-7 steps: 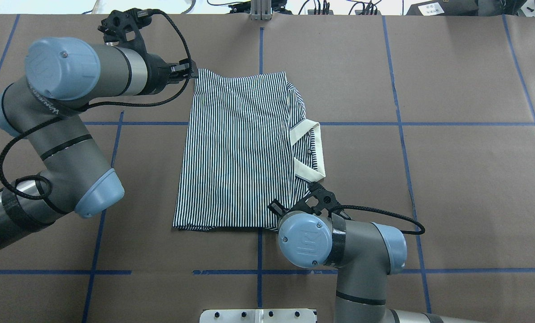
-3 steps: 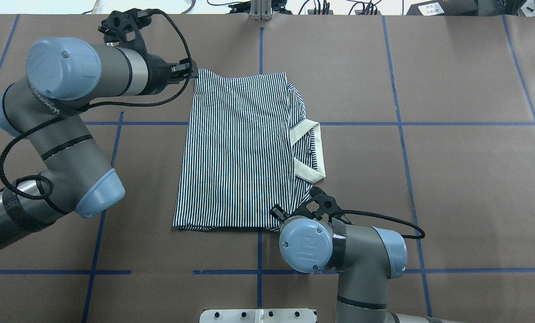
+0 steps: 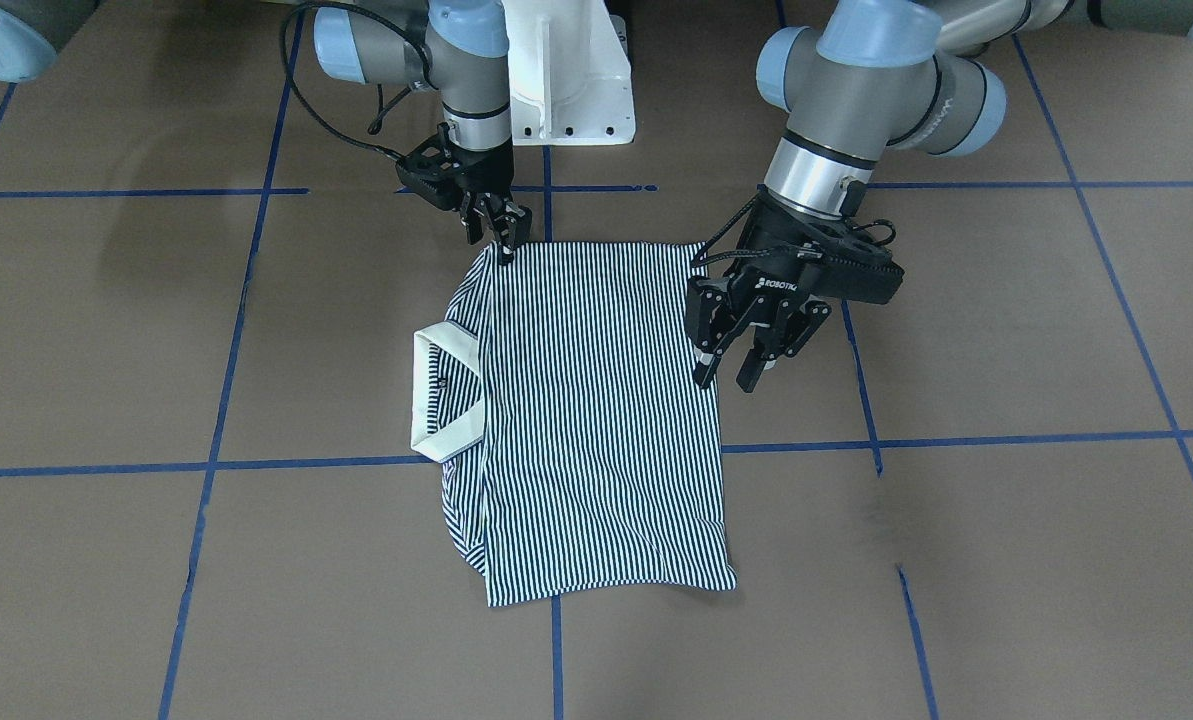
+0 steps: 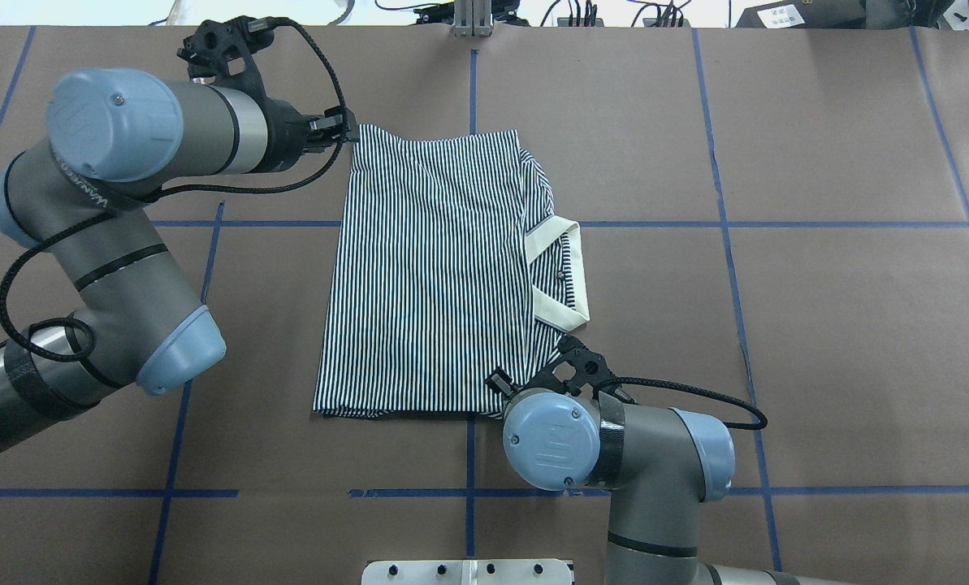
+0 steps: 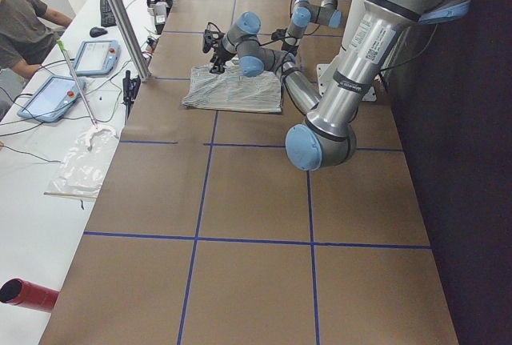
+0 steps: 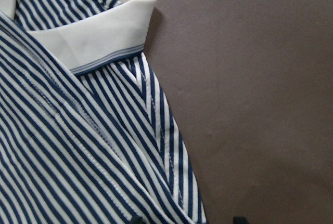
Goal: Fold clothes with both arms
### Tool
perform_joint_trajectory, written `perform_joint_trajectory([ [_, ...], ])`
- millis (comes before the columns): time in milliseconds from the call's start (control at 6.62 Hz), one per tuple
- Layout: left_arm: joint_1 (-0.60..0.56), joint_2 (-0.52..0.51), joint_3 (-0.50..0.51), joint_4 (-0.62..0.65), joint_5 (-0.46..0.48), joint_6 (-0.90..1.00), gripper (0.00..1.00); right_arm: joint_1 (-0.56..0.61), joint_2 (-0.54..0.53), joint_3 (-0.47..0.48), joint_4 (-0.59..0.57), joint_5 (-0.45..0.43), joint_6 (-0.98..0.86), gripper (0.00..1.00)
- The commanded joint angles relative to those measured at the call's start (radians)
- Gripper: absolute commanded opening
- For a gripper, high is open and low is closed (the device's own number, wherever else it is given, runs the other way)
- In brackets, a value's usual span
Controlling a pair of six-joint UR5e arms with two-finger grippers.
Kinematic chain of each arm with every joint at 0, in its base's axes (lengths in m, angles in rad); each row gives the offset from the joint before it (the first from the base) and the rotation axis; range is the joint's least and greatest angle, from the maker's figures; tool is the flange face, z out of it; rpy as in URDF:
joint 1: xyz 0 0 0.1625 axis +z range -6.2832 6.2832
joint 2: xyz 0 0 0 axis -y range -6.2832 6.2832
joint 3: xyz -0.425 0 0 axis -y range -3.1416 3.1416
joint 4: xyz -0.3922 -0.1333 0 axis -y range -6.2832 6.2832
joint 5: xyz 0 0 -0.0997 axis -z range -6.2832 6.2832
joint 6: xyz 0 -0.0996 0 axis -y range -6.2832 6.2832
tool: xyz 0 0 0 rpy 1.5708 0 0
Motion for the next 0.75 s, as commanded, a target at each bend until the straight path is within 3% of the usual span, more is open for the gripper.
perform_joint_trajectory([
  [0,0.000,0.000,0.000,0.000,0.000,0.000,0.54,0.015,0.003,0.000,0.000,0.000,-0.008,0.00],
  [604,0.000,0.008,-0.005,0.000,0.000,-0.008,0.54,0.024,0.005,0.008,-0.002,0.003,-0.011,0.00],
])
